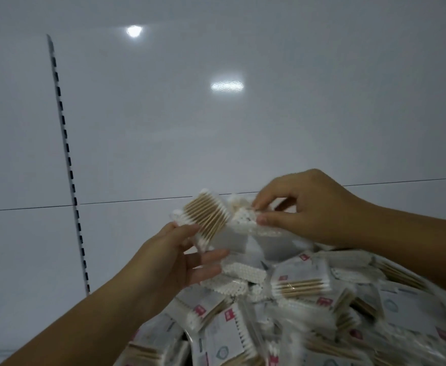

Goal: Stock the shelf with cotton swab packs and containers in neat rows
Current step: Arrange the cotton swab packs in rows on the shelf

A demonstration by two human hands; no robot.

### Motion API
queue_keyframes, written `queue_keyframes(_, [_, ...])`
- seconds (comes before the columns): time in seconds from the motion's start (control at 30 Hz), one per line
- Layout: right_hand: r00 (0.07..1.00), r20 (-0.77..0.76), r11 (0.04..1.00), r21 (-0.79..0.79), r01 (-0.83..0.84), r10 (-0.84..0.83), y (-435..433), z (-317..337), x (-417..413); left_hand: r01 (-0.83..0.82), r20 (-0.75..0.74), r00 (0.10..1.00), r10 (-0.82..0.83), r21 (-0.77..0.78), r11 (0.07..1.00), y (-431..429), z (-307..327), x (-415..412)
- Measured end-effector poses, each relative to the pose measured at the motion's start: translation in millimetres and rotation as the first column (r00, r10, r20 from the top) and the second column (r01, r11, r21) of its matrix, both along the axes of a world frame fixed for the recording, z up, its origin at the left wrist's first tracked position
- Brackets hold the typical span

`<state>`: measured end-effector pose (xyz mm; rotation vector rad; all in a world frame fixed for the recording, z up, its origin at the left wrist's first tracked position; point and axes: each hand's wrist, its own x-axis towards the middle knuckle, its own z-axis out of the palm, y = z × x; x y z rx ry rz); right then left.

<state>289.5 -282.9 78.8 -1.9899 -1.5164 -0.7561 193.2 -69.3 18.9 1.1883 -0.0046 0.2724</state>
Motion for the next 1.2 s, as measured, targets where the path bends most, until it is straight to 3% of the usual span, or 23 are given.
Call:
queue_keyframes(0.07, [0.968,0.232,0.995,0.000,-0.095,0.092,8,-4,-13,0.115,0.024,0.993,-0.114,-0.090,0.989,-15,6,3])
queue_keyframes(0.13, [0.933,0.335,0.992,-0.055,-0.118,0.129,11,-12,-18,0.141,0.077,0.988,-0.137,-0.055,0.988,-28,7,6])
queue_keyframes(0.23, [0.968,0.228,0.994,-0.045,-0.101,0.108,-3,-15,-16,0.004,0.129,0.992,-0.008,0.033,0.999,-35,-1,11])
queue_keyframes(0.3, [0.993,0.089,0.987,-0.138,0.088,-0.076,-19,-16,-11,-0.048,0.126,0.991,0.046,0.017,0.999,-33,-6,11])
queue_keyframes(0.37, [0.942,0.035,0.822,-0.479,0.309,-0.334,-30,-20,-4,-0.086,0.092,0.992,0.087,-0.020,0.996,-27,-9,11])
queue_keyframes(0.43, [0.925,0.055,0.654,-0.692,0.307,-0.376,-32,-26,0,-0.124,0.041,0.991,0.125,-0.028,0.992,-23,-12,8])
queue_keyframes(0.47, [0.934,0.040,0.636,-0.721,0.274,-0.356,-31,-27,0,-0.143,0.022,0.989,0.144,-0.035,0.989,-22,-15,4])
queue_keyframes(0.6, [0.975,-0.020,0.789,-0.591,0.169,-0.223,-26,-17,-3,-0.289,-0.009,0.957,0.289,-0.034,0.957,-13,-20,-17])
queue_keyframes(0.67, [0.989,-0.105,0.907,-0.419,0.051,-0.105,-18,-13,-17,-0.430,0.004,0.903,0.430,-0.043,0.902,-5,-20,-32])
queue_keyframes(0.73, [0.995,-0.066,0.970,-0.225,-0.092,0.079,1,-12,-38,-0.526,0.016,0.848,0.529,-0.088,0.846,3,-21,-52])
queue_keyframes(0.8, [0.973,0.034,0.967,-0.131,-0.221,0.227,29,-12,-66,-0.554,0.039,0.828,0.560,-0.103,0.826,11,-24,-80])
queue_keyframes(0.97, [0.892,0.135,0.901,-0.115,-0.419,0.432,130,-25,-148,-0.552,0.138,0.818,0.559,-0.089,0.829,56,-28,-185])
queue_keyframes(1.1, [0.795,-0.069,0.780,-0.159,-0.605,0.603,236,-29,-233,-0.647,0.123,0.740,0.662,-0.140,0.749,124,-42,-294])
queue_keyframes(1.2, [0.747,-0.196,0.726,-0.179,-0.664,0.635,320,-29,-298,-0.710,0.070,0.684,0.726,-0.162,0.685,184,-55,-379])
